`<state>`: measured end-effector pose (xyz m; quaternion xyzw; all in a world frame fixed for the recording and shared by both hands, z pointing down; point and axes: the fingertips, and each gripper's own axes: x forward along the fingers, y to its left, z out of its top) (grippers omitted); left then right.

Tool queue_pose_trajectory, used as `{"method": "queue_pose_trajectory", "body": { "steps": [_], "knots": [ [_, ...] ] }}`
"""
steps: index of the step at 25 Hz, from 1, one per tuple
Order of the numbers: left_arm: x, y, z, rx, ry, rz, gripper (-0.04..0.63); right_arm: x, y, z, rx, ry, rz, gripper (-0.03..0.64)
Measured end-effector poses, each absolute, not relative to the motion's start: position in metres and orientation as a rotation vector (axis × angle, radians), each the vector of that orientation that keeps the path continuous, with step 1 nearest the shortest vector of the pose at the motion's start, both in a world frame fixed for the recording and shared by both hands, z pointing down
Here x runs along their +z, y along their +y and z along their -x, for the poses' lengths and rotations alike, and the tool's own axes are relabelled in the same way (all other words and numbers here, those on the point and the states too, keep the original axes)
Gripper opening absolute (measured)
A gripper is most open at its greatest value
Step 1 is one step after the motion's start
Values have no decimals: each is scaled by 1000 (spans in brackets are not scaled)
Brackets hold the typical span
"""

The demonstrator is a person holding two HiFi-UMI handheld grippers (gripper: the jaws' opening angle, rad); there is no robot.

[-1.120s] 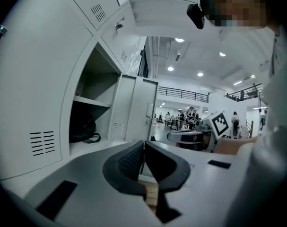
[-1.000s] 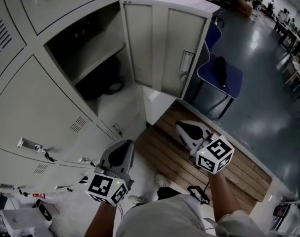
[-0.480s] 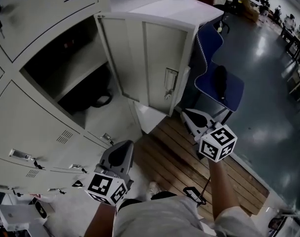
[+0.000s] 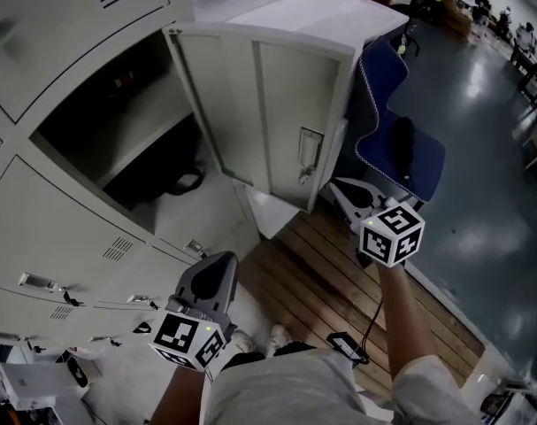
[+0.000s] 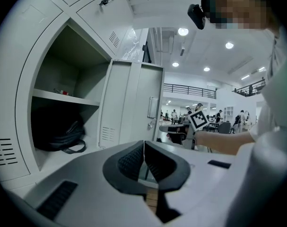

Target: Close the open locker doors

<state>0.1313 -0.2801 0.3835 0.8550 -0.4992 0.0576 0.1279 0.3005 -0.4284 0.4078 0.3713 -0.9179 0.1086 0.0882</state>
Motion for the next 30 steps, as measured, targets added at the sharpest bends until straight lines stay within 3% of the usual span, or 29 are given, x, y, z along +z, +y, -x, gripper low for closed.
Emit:
{"method": "queue_pose_trajectory", "body": {
  "steps": [13,30],
  "knots": [
    [391,-273,-109,199,-1463,-2456,21,411,-439,-282,305,-2733,-1076,26],
    [386,-257,-78,152,-1490,-2445,20,406,-367,-216,307,-2795,-876,27]
  ]
}}
